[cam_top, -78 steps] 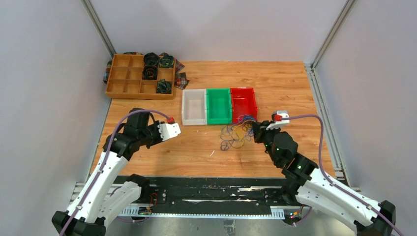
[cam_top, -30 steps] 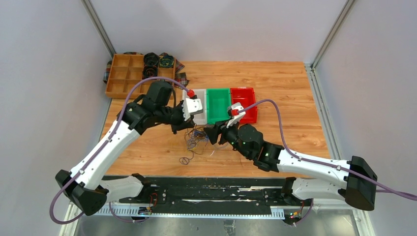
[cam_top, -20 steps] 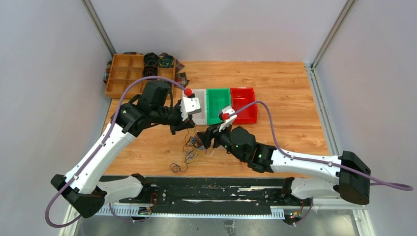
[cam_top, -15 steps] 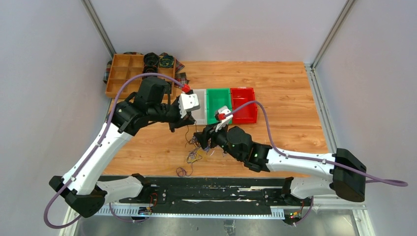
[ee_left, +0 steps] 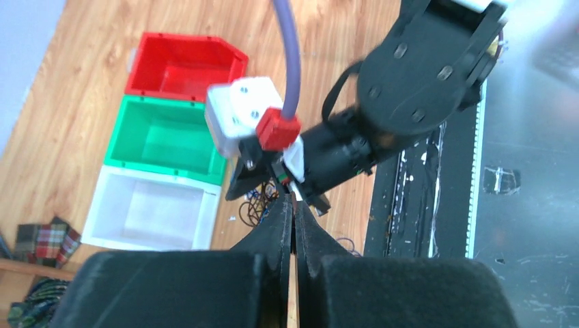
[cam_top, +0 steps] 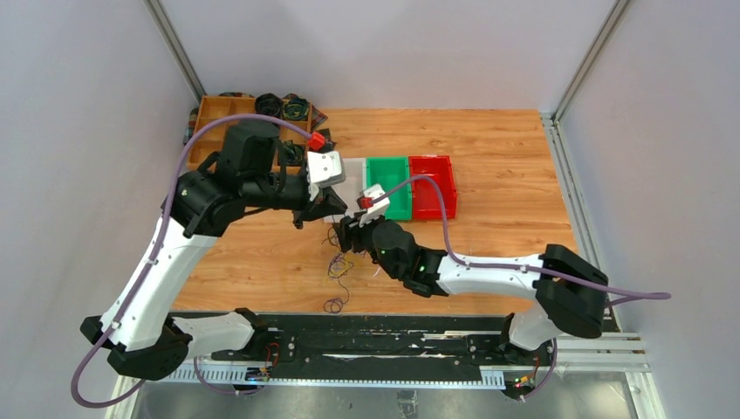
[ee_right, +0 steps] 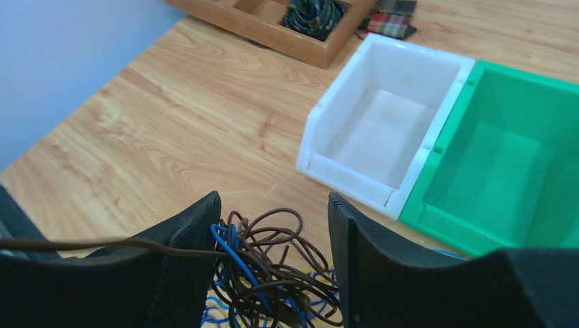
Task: Untangle the cables
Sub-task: Untie the cable.
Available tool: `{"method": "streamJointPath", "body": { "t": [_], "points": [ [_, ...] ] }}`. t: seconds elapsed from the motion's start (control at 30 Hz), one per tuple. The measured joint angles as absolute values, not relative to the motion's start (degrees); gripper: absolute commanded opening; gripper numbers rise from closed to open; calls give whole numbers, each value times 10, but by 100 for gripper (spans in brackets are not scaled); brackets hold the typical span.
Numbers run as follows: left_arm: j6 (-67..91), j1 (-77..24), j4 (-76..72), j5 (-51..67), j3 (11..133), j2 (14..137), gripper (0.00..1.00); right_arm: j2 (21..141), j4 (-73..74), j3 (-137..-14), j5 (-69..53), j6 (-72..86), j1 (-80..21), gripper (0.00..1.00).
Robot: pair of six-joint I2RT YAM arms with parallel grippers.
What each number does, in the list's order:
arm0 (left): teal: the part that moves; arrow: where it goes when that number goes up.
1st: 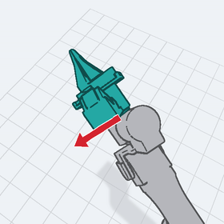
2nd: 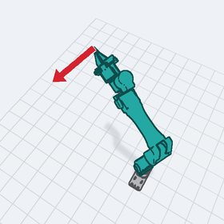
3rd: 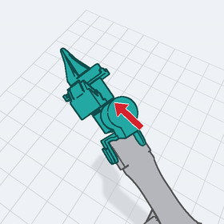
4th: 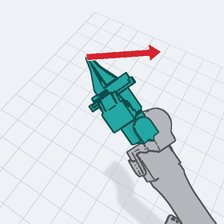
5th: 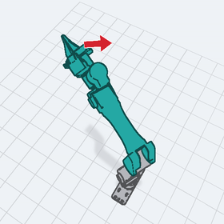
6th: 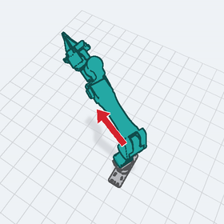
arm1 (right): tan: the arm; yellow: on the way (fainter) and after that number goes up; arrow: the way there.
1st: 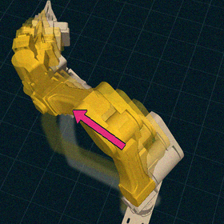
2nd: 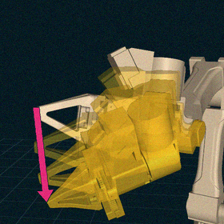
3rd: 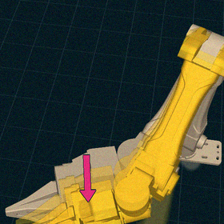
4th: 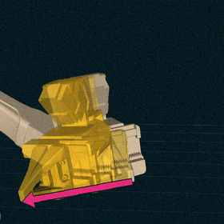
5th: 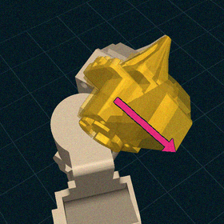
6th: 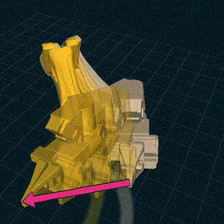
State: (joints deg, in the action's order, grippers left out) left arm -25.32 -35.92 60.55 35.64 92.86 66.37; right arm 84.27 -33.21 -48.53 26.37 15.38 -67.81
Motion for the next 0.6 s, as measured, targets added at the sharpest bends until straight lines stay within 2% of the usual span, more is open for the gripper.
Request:
{"method": "streamJointPath", "body": {
  "t": [0.17,0.37,0.6],
  "points": [
    [-243,-360,636,360,1031,683,1,881,-363,-452,284,161,-663,57],
    [-254,-362,643,323,1207,717,0,884,-390,-344,303,191,-648,56],
    [-293,-362,630,234,1365,759,0,868,-394,-251,328,233,-648,47]
  ]
}}
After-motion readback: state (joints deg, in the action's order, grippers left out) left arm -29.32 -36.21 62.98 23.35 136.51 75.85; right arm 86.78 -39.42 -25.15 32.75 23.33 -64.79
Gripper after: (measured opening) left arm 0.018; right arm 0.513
